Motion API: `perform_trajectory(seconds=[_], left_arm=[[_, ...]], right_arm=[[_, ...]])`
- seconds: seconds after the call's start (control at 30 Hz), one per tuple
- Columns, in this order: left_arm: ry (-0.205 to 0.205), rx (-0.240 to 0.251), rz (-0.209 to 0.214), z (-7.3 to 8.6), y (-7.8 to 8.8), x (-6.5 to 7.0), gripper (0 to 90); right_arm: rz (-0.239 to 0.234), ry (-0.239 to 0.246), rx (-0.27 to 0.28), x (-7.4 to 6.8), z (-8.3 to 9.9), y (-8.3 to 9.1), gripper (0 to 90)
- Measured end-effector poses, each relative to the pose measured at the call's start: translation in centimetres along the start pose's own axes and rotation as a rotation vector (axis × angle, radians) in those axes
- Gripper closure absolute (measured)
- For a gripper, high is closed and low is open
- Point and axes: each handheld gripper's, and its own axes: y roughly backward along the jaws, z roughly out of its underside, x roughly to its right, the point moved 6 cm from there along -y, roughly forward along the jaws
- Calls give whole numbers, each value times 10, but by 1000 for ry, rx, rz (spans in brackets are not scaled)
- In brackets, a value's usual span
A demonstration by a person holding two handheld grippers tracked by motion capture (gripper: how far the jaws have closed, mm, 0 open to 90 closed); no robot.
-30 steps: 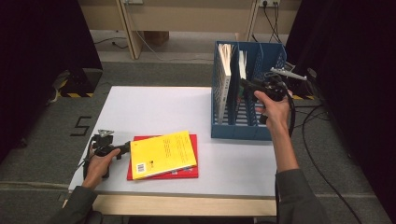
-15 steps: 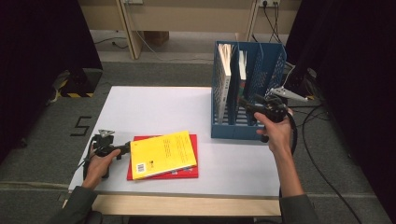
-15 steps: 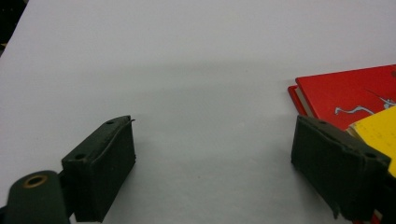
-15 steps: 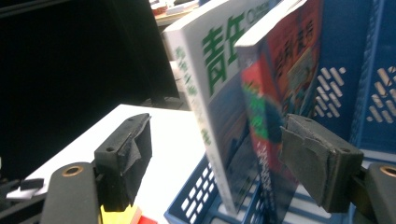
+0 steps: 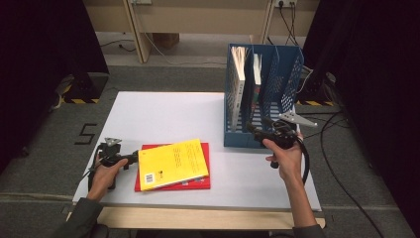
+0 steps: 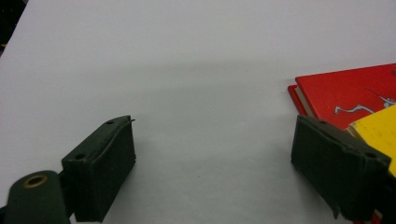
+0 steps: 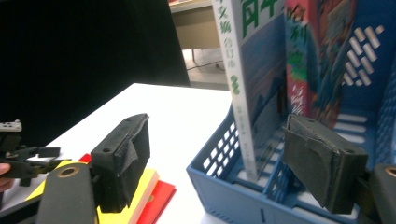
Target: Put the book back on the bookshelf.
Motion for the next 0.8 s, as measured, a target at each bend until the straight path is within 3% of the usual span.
perform_trajectory(seconds=[0.37,0.47,0.8], left_arm=[[-4,2,2,0,0,0,126],[-4,2,3,0,0,0,126],[-6,3,5,0,0,0,125]], right_arm=[[-37,-15,-61,-10,27,-8,196],[-17,0,-86,-10,33,-11,160],[-67,9,-138,-18,56,-23,157]])
